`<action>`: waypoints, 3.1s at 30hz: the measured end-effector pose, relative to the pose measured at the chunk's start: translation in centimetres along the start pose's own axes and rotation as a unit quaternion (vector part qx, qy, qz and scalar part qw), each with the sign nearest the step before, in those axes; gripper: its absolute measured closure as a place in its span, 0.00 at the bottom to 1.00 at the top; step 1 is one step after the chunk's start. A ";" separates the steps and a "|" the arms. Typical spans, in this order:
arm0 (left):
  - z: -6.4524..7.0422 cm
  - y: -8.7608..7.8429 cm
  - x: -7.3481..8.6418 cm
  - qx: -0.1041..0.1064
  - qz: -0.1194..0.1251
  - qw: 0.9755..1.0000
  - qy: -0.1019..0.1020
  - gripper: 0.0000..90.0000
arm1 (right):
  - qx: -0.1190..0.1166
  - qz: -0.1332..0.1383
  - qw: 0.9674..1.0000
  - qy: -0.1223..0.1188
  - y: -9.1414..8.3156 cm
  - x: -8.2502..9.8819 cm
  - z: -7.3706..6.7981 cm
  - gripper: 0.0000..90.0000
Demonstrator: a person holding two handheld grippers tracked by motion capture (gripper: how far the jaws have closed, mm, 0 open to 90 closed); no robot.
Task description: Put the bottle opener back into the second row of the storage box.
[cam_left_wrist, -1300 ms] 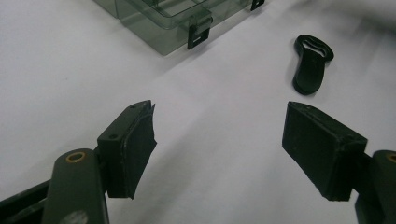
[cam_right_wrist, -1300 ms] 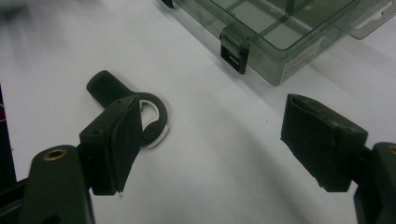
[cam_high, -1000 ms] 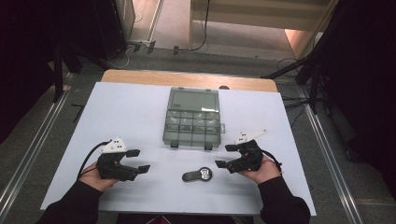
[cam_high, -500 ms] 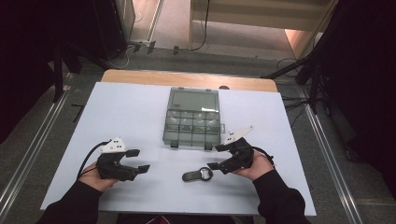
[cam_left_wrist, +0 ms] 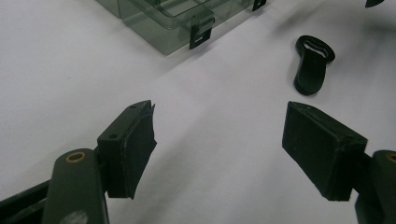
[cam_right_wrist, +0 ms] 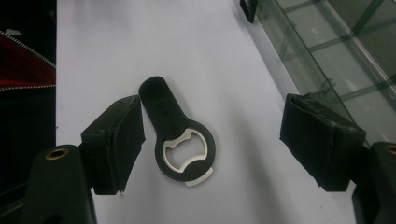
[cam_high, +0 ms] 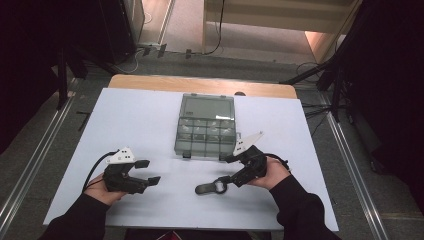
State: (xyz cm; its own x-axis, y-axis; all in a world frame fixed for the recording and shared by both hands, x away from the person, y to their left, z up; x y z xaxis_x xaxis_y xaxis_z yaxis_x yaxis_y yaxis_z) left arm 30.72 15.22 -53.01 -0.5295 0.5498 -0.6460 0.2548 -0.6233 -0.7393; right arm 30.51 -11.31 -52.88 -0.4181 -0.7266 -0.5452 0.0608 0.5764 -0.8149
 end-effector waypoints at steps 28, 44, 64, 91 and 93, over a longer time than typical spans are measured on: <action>-0.1 0.0 0.0 -0.002 -0.003 1.000 -0.001 0.28 | -0.022 -0.065 0.994 -0.081 1.8 -1.3 -1.2 0.30; -0.1 0.0 0.1 -0.001 -0.002 1.000 -0.002 0.28 | -0.020 -0.107 0.985 -0.132 3.6 -1.1 -1.9 0.32; -0.1 -0.1 0.1 -0.001 0.000 1.000 -0.002 0.28 | -0.033 -0.120 0.976 -0.179 5.7 -0.4 -2.5 0.40; -0.1 -0.1 0.1 0.000 -0.001 1.000 0.000 0.28 | -0.012 -0.125 0.972 -0.199 6.0 -0.5 -2.4 0.73; -0.1 -0.1 0.1 -0.001 -0.002 1.000 0.000 0.28 | -0.013 -0.125 0.972 -0.199 6.0 -0.5 -2.4 0.73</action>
State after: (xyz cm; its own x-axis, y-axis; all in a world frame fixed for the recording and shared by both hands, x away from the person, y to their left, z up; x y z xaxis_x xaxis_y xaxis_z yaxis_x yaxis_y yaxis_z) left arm 30.74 15.39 -52.99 -0.5304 0.5517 -0.6437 0.2543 -0.6208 -0.7416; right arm 28.88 -6.63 -57.02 -0.0334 -0.9294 -0.3676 -0.0225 0.3684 -0.9294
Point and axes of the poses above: each handheld gripper's, and its own axes: y roughly forward along the jaws, x roughly out of its underside, z roughly to its right, the point moved 9 cm from there along y, roughly forward along the jaws, and after that the axes turned 8 degrees about -z, right-handed, at the moved point
